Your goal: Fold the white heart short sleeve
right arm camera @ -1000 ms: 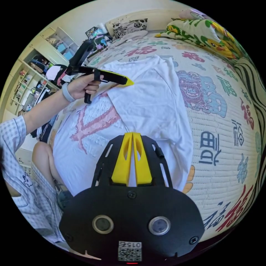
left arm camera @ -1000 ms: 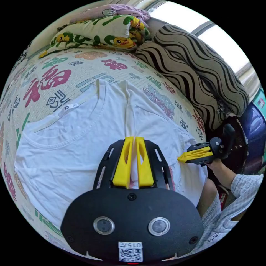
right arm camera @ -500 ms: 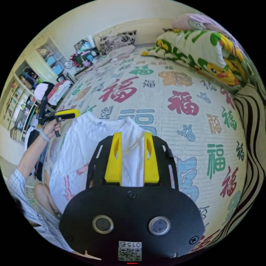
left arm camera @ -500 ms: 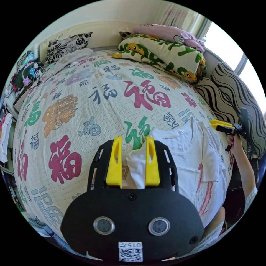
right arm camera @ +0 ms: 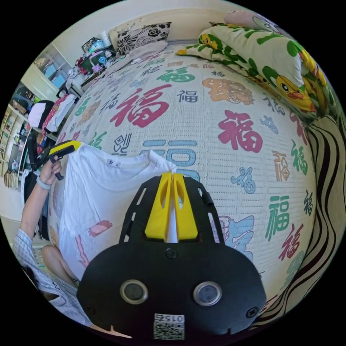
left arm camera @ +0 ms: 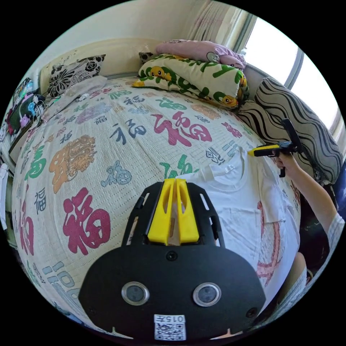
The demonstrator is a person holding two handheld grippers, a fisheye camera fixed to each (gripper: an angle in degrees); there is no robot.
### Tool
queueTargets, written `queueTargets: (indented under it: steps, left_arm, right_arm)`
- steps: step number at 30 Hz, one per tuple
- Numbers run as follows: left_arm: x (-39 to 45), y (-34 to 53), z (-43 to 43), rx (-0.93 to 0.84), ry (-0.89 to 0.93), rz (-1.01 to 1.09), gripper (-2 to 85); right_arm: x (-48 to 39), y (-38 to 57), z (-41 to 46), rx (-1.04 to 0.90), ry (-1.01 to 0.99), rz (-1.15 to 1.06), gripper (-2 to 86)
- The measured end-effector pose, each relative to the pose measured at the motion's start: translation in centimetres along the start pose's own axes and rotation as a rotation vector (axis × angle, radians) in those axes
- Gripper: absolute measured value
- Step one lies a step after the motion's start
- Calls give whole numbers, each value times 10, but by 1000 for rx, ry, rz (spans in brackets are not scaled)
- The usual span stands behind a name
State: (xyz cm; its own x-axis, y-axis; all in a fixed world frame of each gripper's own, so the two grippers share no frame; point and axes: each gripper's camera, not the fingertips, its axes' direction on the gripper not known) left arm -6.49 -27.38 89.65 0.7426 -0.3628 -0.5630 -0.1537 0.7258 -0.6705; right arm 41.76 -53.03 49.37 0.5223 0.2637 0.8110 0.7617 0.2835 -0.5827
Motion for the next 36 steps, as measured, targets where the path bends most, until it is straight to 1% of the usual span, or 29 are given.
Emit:
queueTargets:
  steps: [3,6,9,11,13,18,21,23,25,26,28,30,32,34,36]
  left_arm:
    - [19,-9,-15,10,-104,74,-1]
    - [30,-13,-36,46,-149,70,-2]
    - [39,3,-60,90,-196,73,-3]
    - [41,20,-75,106,-174,64,-2]
    - [48,48,-102,162,-123,83,-2]
    - [84,122,-166,233,-41,165,-1]
    - [119,187,-208,261,-16,253,-1]
    - [135,229,-229,267,53,266,0]
    - [156,285,-245,216,143,251,0]
    - [162,299,-248,194,156,251,0]
    - [189,351,-257,107,171,290,0]
    - [209,383,-262,19,184,348,0]
    - [227,409,-263,-66,164,392,0]
    - [249,435,-255,-186,153,457,1]
    - [260,451,-247,-247,100,495,1]
  right_arm:
    - [-9,-3,-13,38,64,-9,-10]
    - [-17,-4,-34,102,97,1,-10]
    - [-23,8,-51,166,90,0,-9]
    - [-26,28,-57,166,92,-20,-9]
    - [-26,46,-64,161,67,-22,-9]
    - [-31,124,-95,220,-94,-45,-8]
    - [-41,196,-121,241,-166,-94,-7]
    - [-57,264,-139,259,-187,-159,-6]
    - [-75,317,-147,259,-155,-229,-5]
    - [-84,350,-148,241,-143,-250,-4]
    - [-92,399,-145,219,-171,-242,-4]
    - [-92,440,-138,196,-216,-202,-4]
    - [-90,483,-123,146,-249,-159,-3]
    - [-92,503,-106,84,-242,-159,-2]
    - [-97,515,-90,26,-219,-186,-1]
